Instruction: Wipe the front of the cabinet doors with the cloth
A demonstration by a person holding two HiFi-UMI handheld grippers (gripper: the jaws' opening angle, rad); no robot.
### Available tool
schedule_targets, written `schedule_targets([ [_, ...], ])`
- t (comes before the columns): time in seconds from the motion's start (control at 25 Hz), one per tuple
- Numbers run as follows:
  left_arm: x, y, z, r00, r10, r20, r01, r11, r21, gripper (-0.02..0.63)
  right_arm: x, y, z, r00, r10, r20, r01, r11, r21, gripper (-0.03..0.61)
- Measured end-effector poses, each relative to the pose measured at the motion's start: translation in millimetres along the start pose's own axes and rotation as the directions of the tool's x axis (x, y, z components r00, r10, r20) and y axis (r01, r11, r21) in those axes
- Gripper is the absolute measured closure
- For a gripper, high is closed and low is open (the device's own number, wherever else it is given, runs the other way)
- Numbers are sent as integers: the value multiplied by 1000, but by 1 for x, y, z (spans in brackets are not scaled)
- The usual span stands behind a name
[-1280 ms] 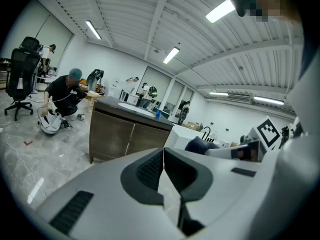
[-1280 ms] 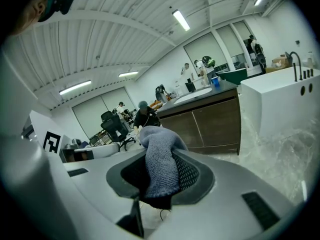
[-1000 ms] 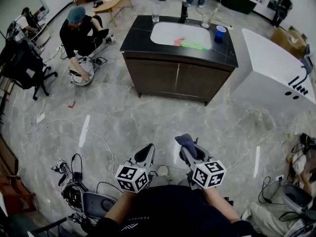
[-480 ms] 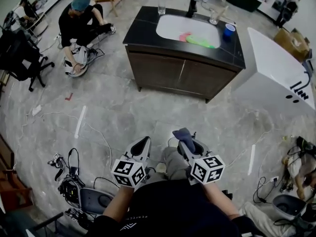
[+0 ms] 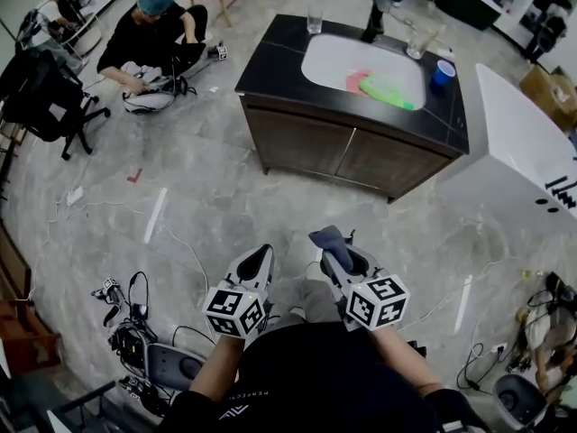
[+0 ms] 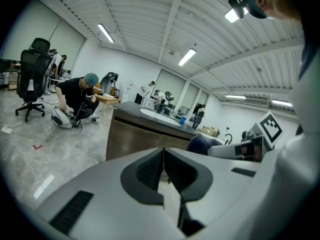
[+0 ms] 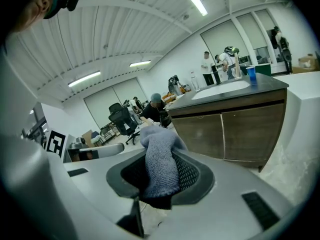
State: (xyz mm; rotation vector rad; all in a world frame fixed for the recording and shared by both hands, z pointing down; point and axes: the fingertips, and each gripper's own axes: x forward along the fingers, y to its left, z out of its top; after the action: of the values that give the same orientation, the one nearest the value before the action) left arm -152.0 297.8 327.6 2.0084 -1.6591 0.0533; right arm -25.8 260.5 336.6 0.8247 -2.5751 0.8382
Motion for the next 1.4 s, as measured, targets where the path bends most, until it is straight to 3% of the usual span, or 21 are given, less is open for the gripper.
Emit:
schedule_targets([
  [0.36,62,14,34,1000,24,-8,-24,1000,4,603,44,-38,45,998,62,-21,-62,998,3,459],
  [0.72,108,12,53,1000,28,4,-28,999,23,603,72,-63,64,993,114,-28,-114,993,14,459],
  [1.12,116,31,58,999,48,-18,-48,998,30,603,86,-67,83,996,88,-2,-88,995,-36,459],
  [1.4,141,70,80,1000,10,-16,-9,999,46,603,124,-74,94,1000,19,-8,-19,1000,-16,459],
])
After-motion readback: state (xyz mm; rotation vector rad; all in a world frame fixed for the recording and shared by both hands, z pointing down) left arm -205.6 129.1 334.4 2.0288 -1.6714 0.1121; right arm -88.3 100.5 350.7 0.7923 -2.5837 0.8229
